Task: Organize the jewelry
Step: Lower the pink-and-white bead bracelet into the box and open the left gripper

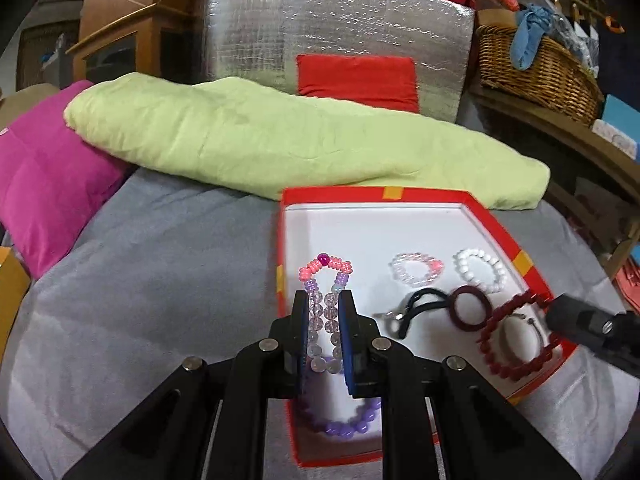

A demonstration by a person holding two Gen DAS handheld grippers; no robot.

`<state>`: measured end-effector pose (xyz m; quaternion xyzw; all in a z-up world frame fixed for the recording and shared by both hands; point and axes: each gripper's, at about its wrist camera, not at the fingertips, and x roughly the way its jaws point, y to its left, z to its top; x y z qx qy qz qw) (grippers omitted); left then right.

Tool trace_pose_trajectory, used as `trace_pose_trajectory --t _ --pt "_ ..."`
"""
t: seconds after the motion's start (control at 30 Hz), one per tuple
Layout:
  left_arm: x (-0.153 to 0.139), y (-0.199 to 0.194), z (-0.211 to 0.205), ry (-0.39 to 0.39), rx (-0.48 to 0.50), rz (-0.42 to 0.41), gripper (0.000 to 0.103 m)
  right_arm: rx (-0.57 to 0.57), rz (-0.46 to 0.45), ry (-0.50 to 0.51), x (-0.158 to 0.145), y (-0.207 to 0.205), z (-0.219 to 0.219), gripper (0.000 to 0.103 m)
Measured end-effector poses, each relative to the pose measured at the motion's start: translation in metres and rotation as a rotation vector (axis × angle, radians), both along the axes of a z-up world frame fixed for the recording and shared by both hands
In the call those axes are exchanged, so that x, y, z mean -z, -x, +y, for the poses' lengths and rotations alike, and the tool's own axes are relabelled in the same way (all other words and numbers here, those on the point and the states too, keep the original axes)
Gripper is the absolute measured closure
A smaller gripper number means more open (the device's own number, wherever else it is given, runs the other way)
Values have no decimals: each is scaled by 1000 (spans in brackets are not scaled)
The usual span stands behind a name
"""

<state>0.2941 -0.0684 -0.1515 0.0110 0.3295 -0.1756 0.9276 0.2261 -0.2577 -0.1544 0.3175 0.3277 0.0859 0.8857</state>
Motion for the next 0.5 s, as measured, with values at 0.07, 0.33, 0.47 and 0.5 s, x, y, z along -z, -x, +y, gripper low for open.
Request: trace_pose_trajectory --t 0.07,0.33,0.47,0.5 --pt "0 -3 -3 22 22 9 88 -1 5 3 1 -1 1 93" --pt "8 -20 -10 54 36 58 88 0 9 -6 5 -4 3 93" --pt "13 -24 -12 21 20 61 88 -6 9 -2 5 -6 4 93" --pt "14 -24 -14 9 15 60 88 -5 8 -3 5 -6 4 93"
